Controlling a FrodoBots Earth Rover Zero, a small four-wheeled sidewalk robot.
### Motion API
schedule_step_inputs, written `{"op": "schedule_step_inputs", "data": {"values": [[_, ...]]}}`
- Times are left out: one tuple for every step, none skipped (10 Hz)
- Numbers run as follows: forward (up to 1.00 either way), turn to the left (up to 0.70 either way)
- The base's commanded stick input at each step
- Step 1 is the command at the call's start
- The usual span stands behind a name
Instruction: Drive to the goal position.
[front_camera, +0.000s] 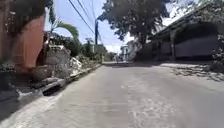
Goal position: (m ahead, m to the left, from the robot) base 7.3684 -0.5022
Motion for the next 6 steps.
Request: {"op": "schedule_step_inputs", "data": {"values": [[0.92,-0.01],[0.92,-0.01],[0.92,-0.01],[0.92,-0.01],[0.92,-0.01],[0.92,-0.01]]}}
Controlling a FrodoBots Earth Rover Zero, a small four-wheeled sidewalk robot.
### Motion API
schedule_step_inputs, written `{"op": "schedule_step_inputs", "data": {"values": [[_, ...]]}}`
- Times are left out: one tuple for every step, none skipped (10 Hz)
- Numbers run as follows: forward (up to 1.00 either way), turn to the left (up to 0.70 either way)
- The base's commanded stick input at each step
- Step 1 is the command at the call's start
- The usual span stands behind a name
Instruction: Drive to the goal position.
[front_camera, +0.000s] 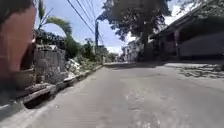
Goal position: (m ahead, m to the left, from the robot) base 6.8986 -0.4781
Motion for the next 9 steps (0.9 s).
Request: {"op": "schedule_step_inputs", "data": {"values": [[0.92,-0.01],[0.92,-0.01],[0.92,-0.01],[0.92,-0.01],[0.92,-0.01],[0.92,-0.07],[0.92,-0.16],[0.92,-0.26],[0.92,-0.35]]}}
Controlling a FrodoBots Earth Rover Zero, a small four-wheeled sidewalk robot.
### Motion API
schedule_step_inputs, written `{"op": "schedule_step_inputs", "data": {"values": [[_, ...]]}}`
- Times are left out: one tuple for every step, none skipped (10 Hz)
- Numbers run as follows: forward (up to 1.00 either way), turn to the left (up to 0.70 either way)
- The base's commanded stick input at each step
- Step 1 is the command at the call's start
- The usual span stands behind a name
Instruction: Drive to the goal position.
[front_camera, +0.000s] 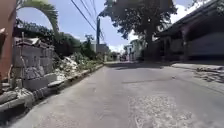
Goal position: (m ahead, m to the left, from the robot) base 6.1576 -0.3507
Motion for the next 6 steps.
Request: {"op": "schedule_step_inputs", "data": {"values": [[0.92,-0.29],[0.92,-0.2],[0.92,-0.04],[0.92,-0.01],[0.92,-0.01],[0.92,-0.01]]}}
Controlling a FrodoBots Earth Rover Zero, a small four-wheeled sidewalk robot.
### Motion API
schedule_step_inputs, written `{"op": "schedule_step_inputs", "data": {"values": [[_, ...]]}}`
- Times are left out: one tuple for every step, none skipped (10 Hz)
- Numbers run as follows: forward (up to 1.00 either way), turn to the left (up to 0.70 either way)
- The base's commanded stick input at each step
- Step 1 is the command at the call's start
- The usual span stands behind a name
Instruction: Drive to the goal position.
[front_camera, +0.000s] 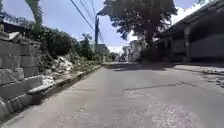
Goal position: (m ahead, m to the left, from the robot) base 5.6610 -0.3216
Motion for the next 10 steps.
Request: {"op": "schedule_step_inputs", "data": {"values": [[0.92,-0.01],[0.92,-0.01],[0.92,-0.01],[0.92,-0.01],[0.92,-0.01],[0.92,-0.01],[0.92,-0.01],[0.92,-0.01],[0.92,-0.01],[0.92,-0.01]]}}
